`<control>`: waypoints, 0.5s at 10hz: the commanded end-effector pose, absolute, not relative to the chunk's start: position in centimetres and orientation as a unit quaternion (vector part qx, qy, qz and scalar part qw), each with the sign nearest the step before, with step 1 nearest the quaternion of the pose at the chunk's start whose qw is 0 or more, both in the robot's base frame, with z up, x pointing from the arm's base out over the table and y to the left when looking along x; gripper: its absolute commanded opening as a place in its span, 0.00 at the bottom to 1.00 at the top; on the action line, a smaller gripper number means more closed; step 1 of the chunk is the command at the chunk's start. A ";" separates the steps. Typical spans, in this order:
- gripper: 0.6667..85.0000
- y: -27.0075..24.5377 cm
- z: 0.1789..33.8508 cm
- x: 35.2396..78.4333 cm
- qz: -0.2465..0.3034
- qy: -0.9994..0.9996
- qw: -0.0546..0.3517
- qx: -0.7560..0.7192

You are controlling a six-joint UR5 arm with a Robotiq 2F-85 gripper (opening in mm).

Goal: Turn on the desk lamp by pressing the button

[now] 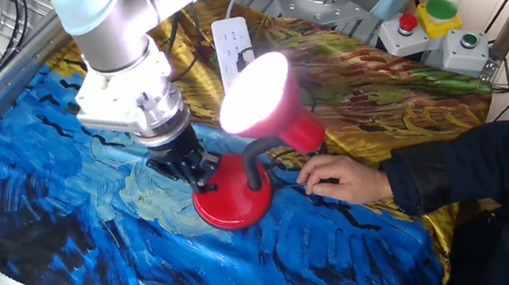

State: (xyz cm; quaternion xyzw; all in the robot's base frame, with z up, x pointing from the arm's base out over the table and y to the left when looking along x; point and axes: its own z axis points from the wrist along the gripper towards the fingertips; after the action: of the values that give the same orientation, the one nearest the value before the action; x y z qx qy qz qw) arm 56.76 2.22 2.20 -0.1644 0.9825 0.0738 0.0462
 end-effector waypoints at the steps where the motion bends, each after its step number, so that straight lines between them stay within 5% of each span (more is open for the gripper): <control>1: 0.01 -1.6 3.9 56.9 -0.007 0.978 0.035 -0.205; 5: 0.01 -5.0 6.9 55.2 -0.009 0.971 0.016 -0.237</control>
State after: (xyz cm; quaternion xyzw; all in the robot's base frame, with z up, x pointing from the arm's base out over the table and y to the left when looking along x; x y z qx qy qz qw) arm 55.93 -3.01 4.88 -0.2204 0.9751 0.0015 0.0247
